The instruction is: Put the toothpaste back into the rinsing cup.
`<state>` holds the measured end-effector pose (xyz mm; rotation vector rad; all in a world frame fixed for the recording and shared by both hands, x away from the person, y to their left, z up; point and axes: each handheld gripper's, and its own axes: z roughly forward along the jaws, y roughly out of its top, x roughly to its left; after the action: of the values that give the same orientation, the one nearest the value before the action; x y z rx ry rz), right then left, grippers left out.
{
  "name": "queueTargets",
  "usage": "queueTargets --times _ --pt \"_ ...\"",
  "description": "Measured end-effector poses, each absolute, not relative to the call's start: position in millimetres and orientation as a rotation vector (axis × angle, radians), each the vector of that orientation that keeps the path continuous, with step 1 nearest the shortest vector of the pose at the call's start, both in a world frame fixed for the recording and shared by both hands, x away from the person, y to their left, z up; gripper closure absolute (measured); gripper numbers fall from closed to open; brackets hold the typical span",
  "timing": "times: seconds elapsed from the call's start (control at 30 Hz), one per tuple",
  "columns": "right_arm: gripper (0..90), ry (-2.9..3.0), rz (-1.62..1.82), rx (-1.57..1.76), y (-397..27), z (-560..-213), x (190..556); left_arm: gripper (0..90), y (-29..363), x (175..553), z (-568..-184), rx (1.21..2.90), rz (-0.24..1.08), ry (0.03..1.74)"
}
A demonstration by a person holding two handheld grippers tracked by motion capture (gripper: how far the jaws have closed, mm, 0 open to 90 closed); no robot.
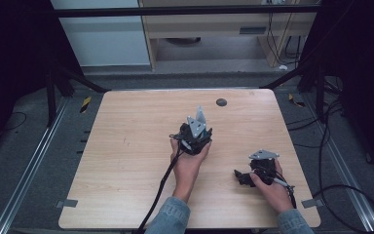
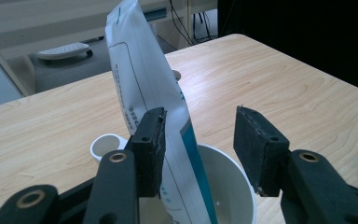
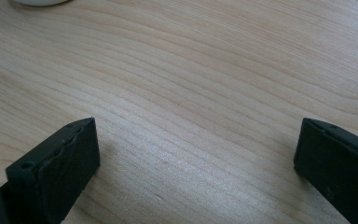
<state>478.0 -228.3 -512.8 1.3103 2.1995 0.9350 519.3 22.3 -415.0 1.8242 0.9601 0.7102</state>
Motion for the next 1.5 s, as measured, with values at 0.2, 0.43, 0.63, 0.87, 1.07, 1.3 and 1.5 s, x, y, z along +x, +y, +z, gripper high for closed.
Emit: queueTargets --times 0.2,0.43,0.63,0.87,1.07,1.3,1.5 --pt "0.4 2.199 0.935 1.314 -228 -513 478 52.9 24 515 -413 1.842 0.709 0.95" --pt "0.4 2.198 0.935 1.314 -228 -513 478 51.1 30 512 -409 1.873 0.712 0.924" --pt "0.4 2.199 0.935 1.311 -228 -513 478 44.2 37 511 -405 1.923 0.697 0.897" --pt "0.4 2.199 0.935 1.31 -228 -513 478 36.5 48 509 -399 1.948 0.645 0.869" --pt "0.4 2.199 0.935 1.31 -228 -513 478 27.8 61 507 -393 1.95 0.569 0.872" --pt "0.4 2.199 0.934 1.312 -228 -513 478 13.0 78 509 -390 2.01 0.526 0.884" --pt "0.4 2.198 0.934 1.312 -228 -513 478 7.6 100 509 -389 2.038 0.525 0.91"
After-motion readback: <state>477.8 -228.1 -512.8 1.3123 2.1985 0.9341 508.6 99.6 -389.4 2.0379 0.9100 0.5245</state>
